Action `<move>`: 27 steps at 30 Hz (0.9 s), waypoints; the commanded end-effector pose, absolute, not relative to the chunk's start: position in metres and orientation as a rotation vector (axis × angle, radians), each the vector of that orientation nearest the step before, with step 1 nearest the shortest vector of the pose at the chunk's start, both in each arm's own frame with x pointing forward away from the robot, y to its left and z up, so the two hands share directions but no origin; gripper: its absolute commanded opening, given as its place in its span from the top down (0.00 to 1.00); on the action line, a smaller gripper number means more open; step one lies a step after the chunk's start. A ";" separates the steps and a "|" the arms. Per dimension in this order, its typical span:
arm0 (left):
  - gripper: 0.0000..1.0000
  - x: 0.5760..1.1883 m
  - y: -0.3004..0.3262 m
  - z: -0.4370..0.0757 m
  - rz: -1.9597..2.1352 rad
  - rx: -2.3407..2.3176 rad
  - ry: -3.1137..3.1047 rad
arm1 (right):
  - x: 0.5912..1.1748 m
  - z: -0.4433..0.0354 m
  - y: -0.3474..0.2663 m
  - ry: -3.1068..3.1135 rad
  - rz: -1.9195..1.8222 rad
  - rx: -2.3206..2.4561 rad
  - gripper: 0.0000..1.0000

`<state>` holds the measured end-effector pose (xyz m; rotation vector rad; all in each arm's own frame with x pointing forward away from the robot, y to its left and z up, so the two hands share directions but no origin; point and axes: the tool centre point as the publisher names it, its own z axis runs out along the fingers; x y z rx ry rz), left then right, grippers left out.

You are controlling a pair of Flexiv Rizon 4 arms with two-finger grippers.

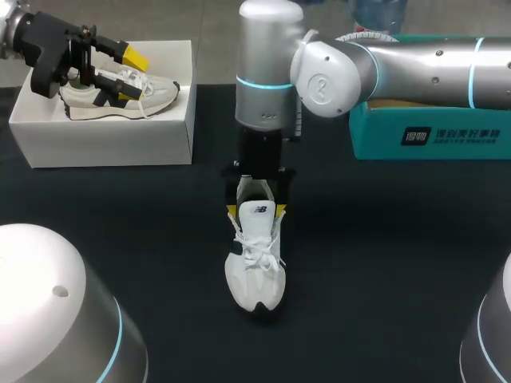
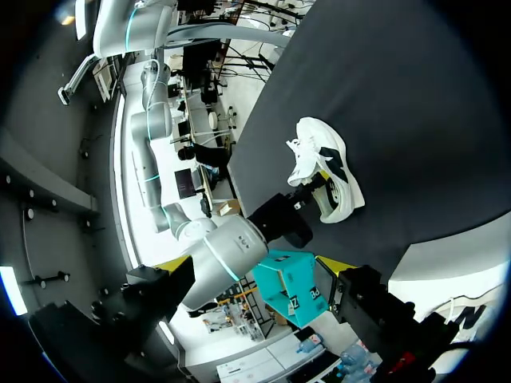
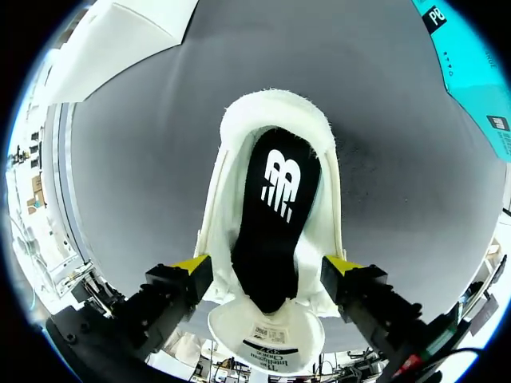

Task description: Take the shoe out of the shoebox, open the shoe tongue, remove and reinsert the insole, then place the shoe into the shoebox

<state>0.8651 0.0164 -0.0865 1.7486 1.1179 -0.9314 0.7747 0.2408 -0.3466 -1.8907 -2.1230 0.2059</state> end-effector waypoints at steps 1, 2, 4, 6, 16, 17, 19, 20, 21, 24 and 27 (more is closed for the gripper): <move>0.00 0.865 0.016 -0.086 -0.929 1.753 1.119 | 0.771 -0.349 0.239 -2.118 0.200 -1.888 0.00; 0.00 0.865 0.016 -0.086 -0.929 1.753 1.119 | 0.770 -0.349 0.240 -2.116 0.202 -1.887 0.00; 0.00 0.865 0.016 -0.086 -0.929 1.753 1.119 | 0.768 -0.348 0.239 -2.113 0.207 -1.888 0.00; 0.00 0.865 0.016 -0.086 -0.929 1.753 1.119 | 0.767 -0.345 0.239 -2.111 0.211 -1.891 0.00; 0.00 0.865 0.016 -0.086 -0.929 1.753 1.119 | 0.760 -0.334 0.243 -2.115 0.220 -1.900 0.00; 0.00 0.865 0.016 -0.086 -0.929 1.753 1.119 | 0.759 -0.334 0.243 -2.115 0.220 -1.899 0.00; 0.00 0.865 0.016 -0.086 -0.929 1.753 1.119 | 0.757 -0.333 0.244 -2.115 0.223 -1.899 0.00; 0.00 0.865 0.016 -0.086 -0.929 1.753 1.119 | 0.756 -0.332 0.245 -2.114 0.223 -1.899 0.00; 0.00 0.865 0.016 -0.086 -0.929 1.753 1.119 | 0.755 -0.331 0.245 -2.112 0.223 -1.899 0.00; 0.00 0.865 0.016 -0.086 -0.929 1.753 1.119 | 0.748 -0.332 0.245 -2.097 0.219 -1.907 0.00; 0.00 0.865 0.016 -0.086 -0.929 1.753 1.119 | 0.743 -0.331 0.247 -2.085 0.218 -1.912 0.00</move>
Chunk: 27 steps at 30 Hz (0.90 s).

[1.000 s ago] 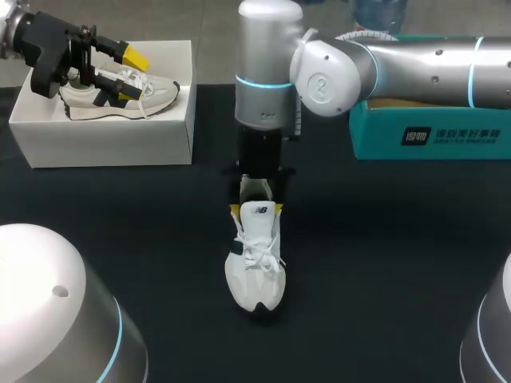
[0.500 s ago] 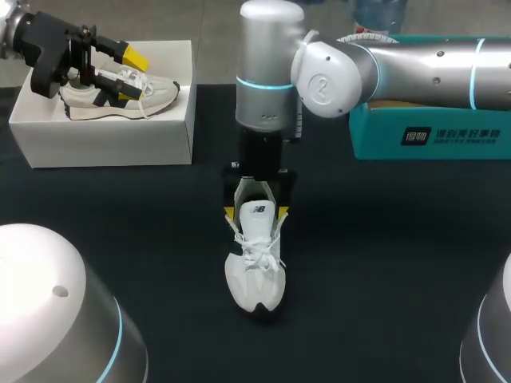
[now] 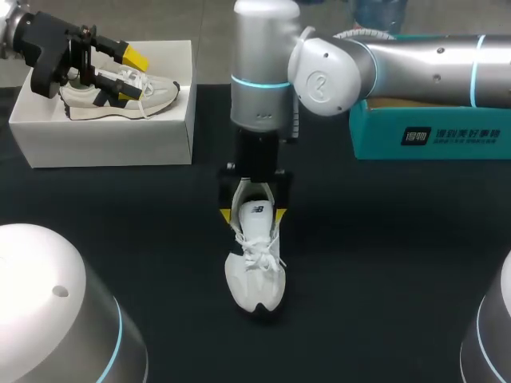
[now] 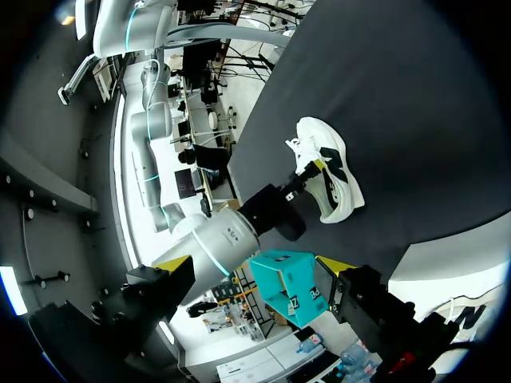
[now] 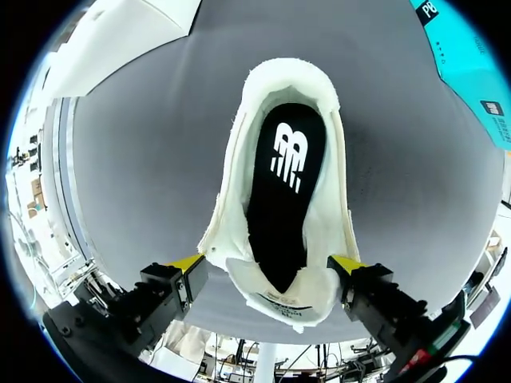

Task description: Take the shoe out of the shoebox, open the shoe tongue, remove and reinsert the insole, then place the shoe into the shoebox

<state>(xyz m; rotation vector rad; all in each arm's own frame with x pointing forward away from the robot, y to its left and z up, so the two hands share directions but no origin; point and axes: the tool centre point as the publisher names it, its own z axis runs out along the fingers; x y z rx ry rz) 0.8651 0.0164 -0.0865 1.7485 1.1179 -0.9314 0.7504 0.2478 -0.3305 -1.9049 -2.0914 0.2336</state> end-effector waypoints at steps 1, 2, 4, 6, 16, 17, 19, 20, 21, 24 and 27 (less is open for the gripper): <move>0.00 0.865 0.016 -0.086 -0.929 1.753 1.119 | 0.741 -0.330 0.247 -2.081 0.220 -1.913 0.00; 0.00 0.865 0.016 -0.086 -0.929 1.753 1.119 | 0.738 -0.329 0.247 -2.079 0.220 -1.914 0.00; 0.00 0.865 0.016 -0.086 -0.929 1.753 1.119 | 0.735 -0.324 0.250 -2.074 0.220 -1.919 0.00; 0.00 0.865 0.016 -0.086 -0.929 1.753 1.119 | 0.732 -0.320 0.250 -2.071 0.216 -1.930 0.00; 0.00 0.865 0.016 -0.086 -0.929 1.753 1.119 | 0.718 -0.299 0.255 -2.073 0.169 -1.952 0.00; 0.00 0.865 0.016 -0.086 -0.929 1.753 1.119 | 0.716 -0.298 0.256 -2.074 0.166 -1.955 0.00; 0.00 0.865 0.016 -0.086 -0.929 1.753 1.119 | 0.713 -0.293 0.258 -2.076 0.157 -1.961 0.00; 0.00 0.865 0.016 -0.086 -0.929 1.753 1.119 | 0.712 -0.291 0.258 -2.080 0.150 -1.965 0.00; 0.00 0.865 0.016 -0.086 -0.929 1.753 1.119 | 0.710 -0.290 0.258 -2.080 0.148 -1.967 0.00; 0.00 0.865 0.016 -0.086 -0.929 1.753 1.119 | 0.706 -0.289 0.257 -2.074 0.139 -1.976 0.00; 0.00 0.865 0.016 -0.086 -0.929 1.753 1.119 | 0.702 -0.291 0.257 -2.062 0.143 -1.984 0.19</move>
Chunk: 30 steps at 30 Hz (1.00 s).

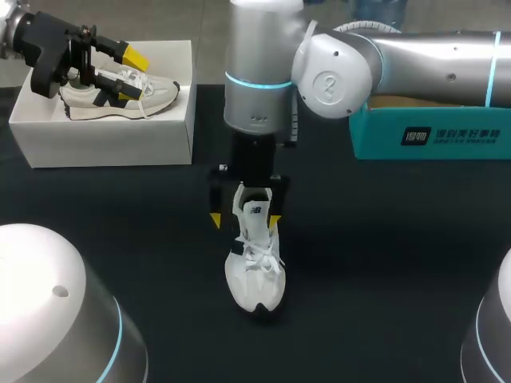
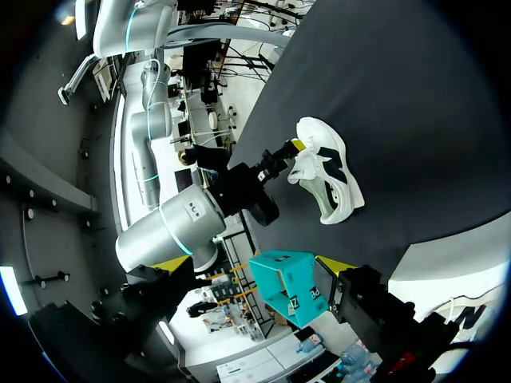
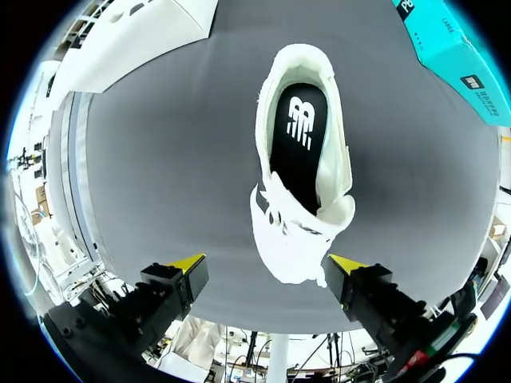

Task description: Take the shoe out of the shoebox, open the shoe tongue, remove and reinsert the insole, then place the shoe into the shoebox

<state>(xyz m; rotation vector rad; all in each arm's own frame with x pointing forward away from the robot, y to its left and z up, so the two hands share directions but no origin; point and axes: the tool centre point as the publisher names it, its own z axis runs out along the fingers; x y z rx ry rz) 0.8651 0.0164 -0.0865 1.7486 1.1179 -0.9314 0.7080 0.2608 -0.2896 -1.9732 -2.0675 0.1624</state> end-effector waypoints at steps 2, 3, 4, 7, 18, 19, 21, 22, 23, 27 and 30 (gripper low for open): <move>0.00 0.865 0.016 -0.086 -0.929 1.753 1.119 | 0.699 -0.292 0.256 -2.048 0.144 -1.990 0.22; 0.00 0.865 0.016 -0.086 -0.929 1.753 1.119 | 0.698 -0.292 0.255 -2.044 0.143 -1.993 0.22; 0.00 0.865 0.016 -0.086 -0.929 1.753 1.119 | 0.696 -0.291 0.255 -2.036 0.148 -1.997 0.22; 0.00 0.865 0.016 -0.086 -0.929 1.753 1.119 | 0.693 -0.290 0.255 -2.025 0.150 -1.994 0.52; 0.00 0.865 0.016 -0.086 -0.929 1.753 1.119 | 0.688 -0.296 0.245 -1.992 0.172 -1.992 1.00; 0.00 0.865 0.016 -0.086 -0.929 1.753 1.119 | 0.690 -0.298 0.245 -1.995 0.167 -1.990 1.00; 0.00 0.865 0.016 -0.086 -0.929 1.753 1.119 | 0.694 -0.305 0.244 -1.998 0.168 -1.978 1.00; 0.00 0.865 0.016 -0.086 -0.929 1.753 1.119 | 0.695 -0.308 0.244 -1.999 0.167 -1.972 1.00; 0.00 0.865 0.016 -0.086 -0.929 1.753 1.119 | 0.698 -0.312 0.244 -2.000 0.170 -1.966 1.00; 0.00 0.865 0.016 -0.086 -0.929 1.753 1.119 | 0.709 -0.322 0.246 -2.023 0.150 -1.939 1.00; 0.00 0.865 0.016 -0.086 -0.929 1.753 1.119 | 0.716 -0.325 0.247 -2.034 0.145 -1.926 1.00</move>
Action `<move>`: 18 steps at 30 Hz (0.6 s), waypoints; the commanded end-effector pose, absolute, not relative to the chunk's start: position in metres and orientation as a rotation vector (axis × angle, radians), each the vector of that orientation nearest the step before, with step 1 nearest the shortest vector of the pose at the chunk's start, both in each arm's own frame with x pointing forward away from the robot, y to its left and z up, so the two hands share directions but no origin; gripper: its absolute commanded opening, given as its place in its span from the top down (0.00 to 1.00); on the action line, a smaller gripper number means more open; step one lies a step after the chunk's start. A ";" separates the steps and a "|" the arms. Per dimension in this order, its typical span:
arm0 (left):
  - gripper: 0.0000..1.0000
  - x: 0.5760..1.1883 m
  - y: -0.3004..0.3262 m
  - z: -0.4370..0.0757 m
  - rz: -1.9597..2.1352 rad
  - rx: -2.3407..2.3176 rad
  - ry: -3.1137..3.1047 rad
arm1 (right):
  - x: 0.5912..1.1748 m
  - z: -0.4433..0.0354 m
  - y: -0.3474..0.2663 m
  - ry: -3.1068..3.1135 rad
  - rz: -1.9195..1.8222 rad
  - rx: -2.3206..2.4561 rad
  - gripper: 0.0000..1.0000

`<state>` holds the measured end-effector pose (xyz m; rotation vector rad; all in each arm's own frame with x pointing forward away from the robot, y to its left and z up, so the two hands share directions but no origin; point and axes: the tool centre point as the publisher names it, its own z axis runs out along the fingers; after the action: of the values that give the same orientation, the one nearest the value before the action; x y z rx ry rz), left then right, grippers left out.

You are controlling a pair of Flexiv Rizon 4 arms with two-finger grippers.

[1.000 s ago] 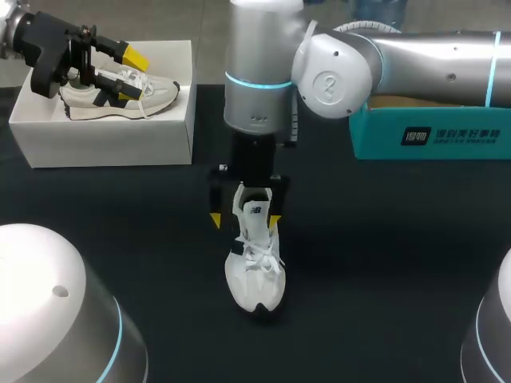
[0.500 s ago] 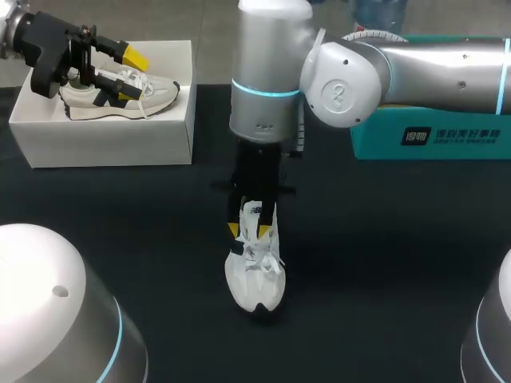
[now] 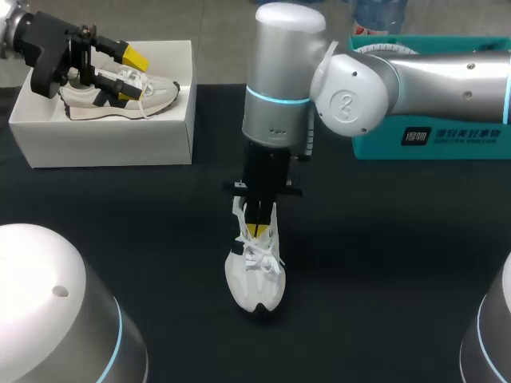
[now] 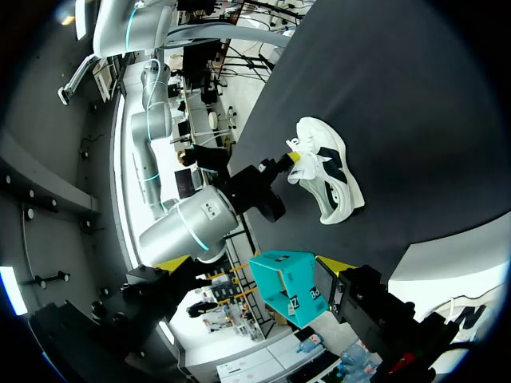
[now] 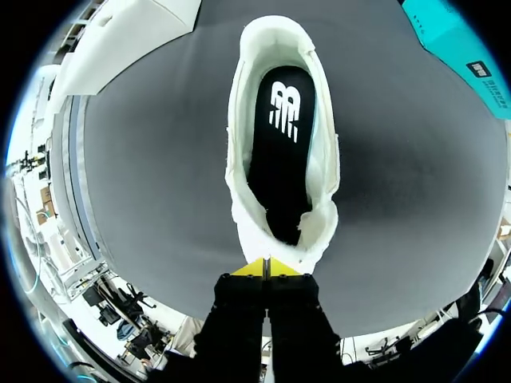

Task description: Take the shoe out of the shoebox, open the shoe tongue, remove and reinsert the insole, then place the shoe into the shoebox

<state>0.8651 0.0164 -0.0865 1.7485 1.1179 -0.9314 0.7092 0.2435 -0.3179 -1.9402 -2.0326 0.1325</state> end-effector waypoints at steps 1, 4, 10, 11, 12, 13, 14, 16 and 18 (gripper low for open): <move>0.00 0.865 0.016 -0.086 -0.929 1.753 1.119 | 0.717 -0.327 0.246 -2.036 0.145 -1.924 1.00; 0.00 0.865 0.016 -0.086 -0.929 1.753 1.119 | 0.723 -0.334 0.245 -2.046 0.152 -1.905 1.00; 0.00 0.865 0.016 -0.086 -0.929 1.753 1.119 | 0.727 -0.334 0.246 -2.062 0.160 -1.889 1.00; 0.00 0.865 0.016 -0.086 -0.929 1.753 1.119 | 0.728 -0.333 0.246 -2.066 0.160 -1.888 1.00; 0.00 0.865 0.016 -0.086 -0.929 1.753 1.119 | 0.727 -0.329 0.246 -2.071 0.164 -1.890 1.00; 0.00 0.865 0.016 -0.086 -0.929 1.753 1.119 | 0.725 -0.326 0.246 -2.075 0.161 -1.900 1.00; 0.00 0.865 0.016 -0.086 -0.929 1.753 1.119 | 0.724 -0.323 0.245 -2.076 0.161 -1.910 1.00; 0.00 0.865 0.016 -0.086 -0.929 1.753 1.119 | 0.722 -0.316 0.244 -2.077 0.165 -1.930 1.00; 0.00 0.865 0.016 -0.086 -0.929 1.753 1.119 | 0.720 -0.313 0.238 -2.081 0.168 -1.950 1.00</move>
<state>0.8651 0.0163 -0.0865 1.7486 1.1179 -0.9314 0.7256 0.2441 -0.3247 -1.9249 -2.0685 0.1773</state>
